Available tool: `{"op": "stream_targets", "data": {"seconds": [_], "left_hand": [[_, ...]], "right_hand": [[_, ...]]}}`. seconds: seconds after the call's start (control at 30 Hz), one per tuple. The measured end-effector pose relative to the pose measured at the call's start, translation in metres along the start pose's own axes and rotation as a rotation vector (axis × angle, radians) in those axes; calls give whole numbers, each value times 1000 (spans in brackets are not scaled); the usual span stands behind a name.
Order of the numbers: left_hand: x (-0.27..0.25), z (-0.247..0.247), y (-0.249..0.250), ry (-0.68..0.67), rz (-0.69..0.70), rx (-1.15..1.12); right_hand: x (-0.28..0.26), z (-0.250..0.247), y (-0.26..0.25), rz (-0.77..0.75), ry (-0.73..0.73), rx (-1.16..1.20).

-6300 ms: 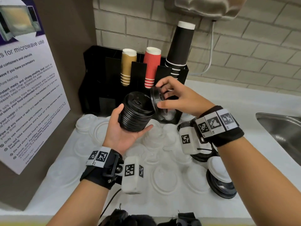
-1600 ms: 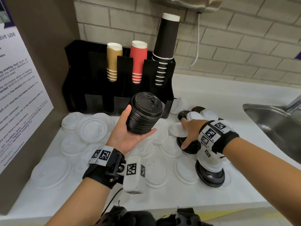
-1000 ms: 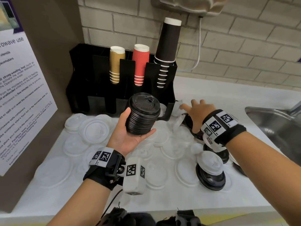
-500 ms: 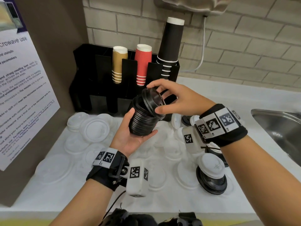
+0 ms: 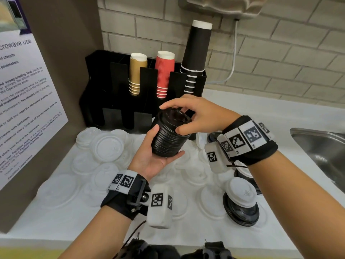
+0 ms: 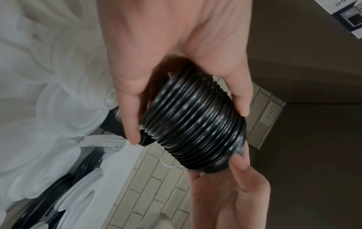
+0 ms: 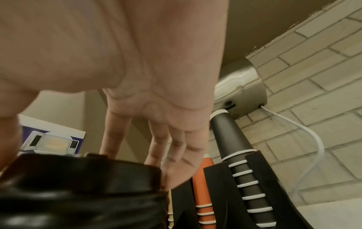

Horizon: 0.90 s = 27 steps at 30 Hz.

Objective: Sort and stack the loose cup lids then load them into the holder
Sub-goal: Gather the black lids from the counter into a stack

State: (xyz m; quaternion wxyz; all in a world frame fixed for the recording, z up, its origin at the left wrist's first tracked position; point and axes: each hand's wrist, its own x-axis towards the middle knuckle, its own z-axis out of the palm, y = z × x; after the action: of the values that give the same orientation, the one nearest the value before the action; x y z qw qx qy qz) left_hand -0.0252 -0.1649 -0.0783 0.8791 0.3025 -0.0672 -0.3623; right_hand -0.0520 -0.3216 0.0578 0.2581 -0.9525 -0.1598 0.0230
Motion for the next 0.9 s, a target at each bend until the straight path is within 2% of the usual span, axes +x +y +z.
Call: {"op": "stream_targets", "data": {"seconds": [0.13, 0.2, 0.23, 0.33, 0.4, 0.47, 0.57, 0.7, 0.8, 0.9], "left_hand": [[0, -4, 4, -39, -1, -32], [-1, -6, 8, -51, 14, -31], [-2, -6, 11, -52, 25, -34], [-5, -7, 18, -42, 42, -55], [-7, -6, 21, -21, 43, -68], [-8, -5, 23, 1, 40, -64], [-9, -4, 24, 5, 32, -71], [-11, -5, 24, 2, 28, -73], [-11, -5, 23, -17, 30, -62], [-12, -5, 22, -34, 27, -56]], "right_hand": [[-15, -6, 2, 29, 128, 28], [-30, -9, 7, 107, 137, -1], [-40, -9, 11, 174, 65, -65], [-67, 4, 27, 439, -361, -349], [-84, 16, 37, 569, -569, -430], [-98, 25, 48, 637, -660, -443], [-113, 37, 57, 669, -716, -464], [-114, 47, 63, 647, -685, -566], [-108, 38, 60, 616, -501, -624], [-106, 29, 54, 524, -321, -738]]}}
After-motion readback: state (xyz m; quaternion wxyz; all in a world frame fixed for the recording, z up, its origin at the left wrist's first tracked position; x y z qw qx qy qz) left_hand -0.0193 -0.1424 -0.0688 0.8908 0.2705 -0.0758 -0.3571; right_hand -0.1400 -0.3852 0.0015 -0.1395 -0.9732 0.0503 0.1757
